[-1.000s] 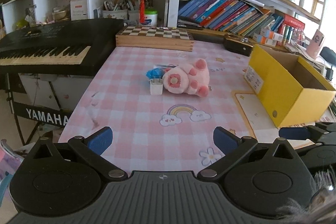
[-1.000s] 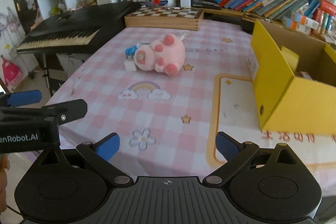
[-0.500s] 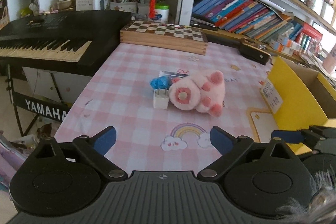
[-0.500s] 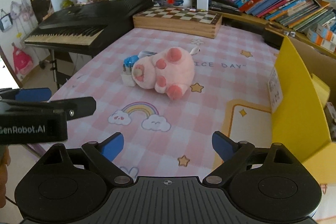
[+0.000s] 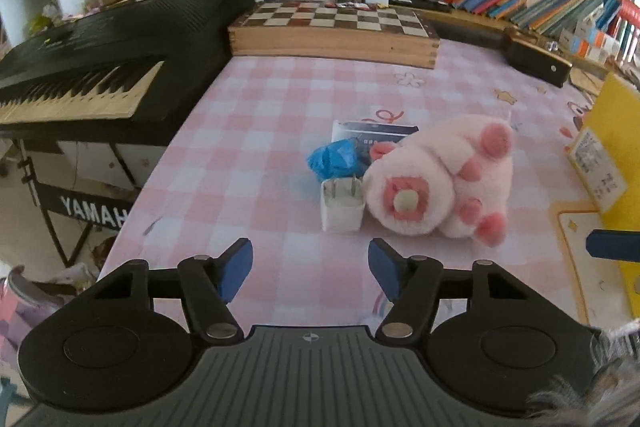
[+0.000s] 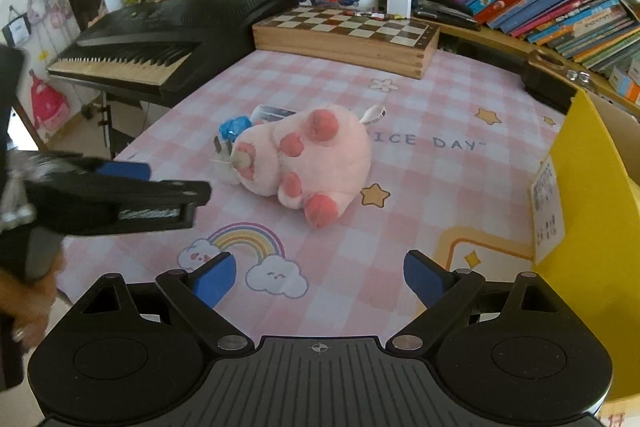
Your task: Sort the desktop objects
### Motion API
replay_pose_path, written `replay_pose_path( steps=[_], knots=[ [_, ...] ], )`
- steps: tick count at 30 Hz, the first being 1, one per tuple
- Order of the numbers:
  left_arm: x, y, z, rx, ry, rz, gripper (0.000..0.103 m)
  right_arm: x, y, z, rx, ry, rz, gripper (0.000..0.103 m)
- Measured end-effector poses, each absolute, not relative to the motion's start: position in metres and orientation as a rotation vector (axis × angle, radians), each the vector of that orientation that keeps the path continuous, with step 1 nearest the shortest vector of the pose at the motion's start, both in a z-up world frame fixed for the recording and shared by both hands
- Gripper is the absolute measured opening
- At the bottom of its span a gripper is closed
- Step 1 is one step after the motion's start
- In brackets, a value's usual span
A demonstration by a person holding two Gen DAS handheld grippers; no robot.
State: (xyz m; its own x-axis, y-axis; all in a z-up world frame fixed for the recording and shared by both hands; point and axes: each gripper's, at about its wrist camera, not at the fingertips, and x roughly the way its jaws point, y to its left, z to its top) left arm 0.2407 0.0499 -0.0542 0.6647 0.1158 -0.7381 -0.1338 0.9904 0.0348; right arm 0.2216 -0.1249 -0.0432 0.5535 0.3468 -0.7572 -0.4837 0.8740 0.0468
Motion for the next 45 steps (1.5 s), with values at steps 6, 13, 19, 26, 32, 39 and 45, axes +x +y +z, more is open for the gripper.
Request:
replay_pose_path(
  steps=[6, 13, 19, 26, 32, 39, 45],
  knots=[
    [0.27, 0.041, -0.066, 0.04, 0.852, 0.114, 0.058, 0.238, -0.121, -0.048, -0.194, 0.865, 0.505, 0.092],
    [0.285, 0.043, -0.072, -0.007, 0.848, 0.092, 0.026, 0.26, -0.113, -0.051, -0.207, 0.856, 0.51, 0.092],
    [0.271, 0.057, -0.064, -0.057, 0.849, 0.121, 0.024, 0.279, -0.101, -0.057, -0.232, 0.85, 0.536, 0.093],
    [0.229, 0.083, -0.05, -0.176, 0.842, 0.183, 0.024, 0.297, -0.081, -0.065, -0.259, 0.839, 0.586, 0.093],
    [0.212, 0.085, -0.047, -0.226, 0.842, 0.197, 0.024, 0.306, -0.073, -0.074, -0.256, 0.863, 0.619, 0.082],
    [0.206, 0.083, -0.033, -0.244, 0.795, 0.178, 0.024, 0.291, -0.08, -0.06, -0.234, 0.824, 0.632, 0.067],
    [0.199, 0.084, -0.018, -0.254, 0.758, 0.157, 0.024, 0.272, -0.092, -0.043, -0.184, 0.813, 0.606, 0.067]
  ],
)
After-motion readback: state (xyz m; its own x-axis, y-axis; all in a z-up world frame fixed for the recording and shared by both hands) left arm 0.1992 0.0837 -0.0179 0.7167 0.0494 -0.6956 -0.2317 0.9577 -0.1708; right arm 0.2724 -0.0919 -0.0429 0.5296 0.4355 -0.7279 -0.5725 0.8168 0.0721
